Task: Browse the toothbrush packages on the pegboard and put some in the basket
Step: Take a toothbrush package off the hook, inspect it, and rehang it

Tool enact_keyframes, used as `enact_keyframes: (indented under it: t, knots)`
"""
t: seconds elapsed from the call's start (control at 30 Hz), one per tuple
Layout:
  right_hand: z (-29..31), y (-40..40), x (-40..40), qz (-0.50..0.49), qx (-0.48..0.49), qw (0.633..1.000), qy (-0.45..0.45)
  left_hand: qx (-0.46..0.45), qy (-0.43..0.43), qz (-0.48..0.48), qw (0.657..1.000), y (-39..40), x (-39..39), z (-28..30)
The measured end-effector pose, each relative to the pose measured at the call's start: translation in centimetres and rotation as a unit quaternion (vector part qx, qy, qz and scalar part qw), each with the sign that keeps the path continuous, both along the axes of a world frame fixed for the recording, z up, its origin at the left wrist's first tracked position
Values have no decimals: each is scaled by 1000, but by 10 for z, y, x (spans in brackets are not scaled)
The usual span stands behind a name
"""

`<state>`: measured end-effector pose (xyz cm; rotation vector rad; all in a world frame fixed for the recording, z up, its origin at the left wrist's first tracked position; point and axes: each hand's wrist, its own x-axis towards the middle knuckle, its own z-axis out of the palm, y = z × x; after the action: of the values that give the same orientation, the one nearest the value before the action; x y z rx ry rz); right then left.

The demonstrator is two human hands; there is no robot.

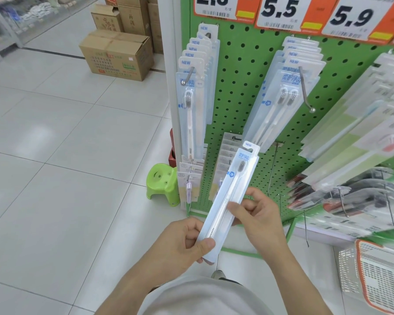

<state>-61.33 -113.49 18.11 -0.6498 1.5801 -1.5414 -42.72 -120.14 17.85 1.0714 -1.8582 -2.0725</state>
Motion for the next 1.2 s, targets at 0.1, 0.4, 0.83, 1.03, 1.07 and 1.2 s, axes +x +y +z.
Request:
enact_keyframes:
  t: [0.1, 0.4, 0.83, 1.03, 1.07, 1.2]
  knots:
    - [-1, -1, 3, 21, 15, 999, 20, -42, 29, -8, 999, 1, -3, 1]
    - [4, -8, 0, -34, -19, 997, 69, -43, -8, -26, 999, 1, -5, 2]
    - [2, 2, -17, -112, -37, 933, 340, -124, -26, -75, 989, 1, 0, 2]
    - [-1, 2, -15, -99, -63, 988, 101, -77, 16, -69, 995, 2, 1, 1]
    - [-1, 2, -16, -98, -69, 991, 65, -58, 30, -60, 996, 2, 1, 1]
    - [5, 2, -18, -63, -79, 994, -39, 4, 44, 22, 999, 3, -1, -5]
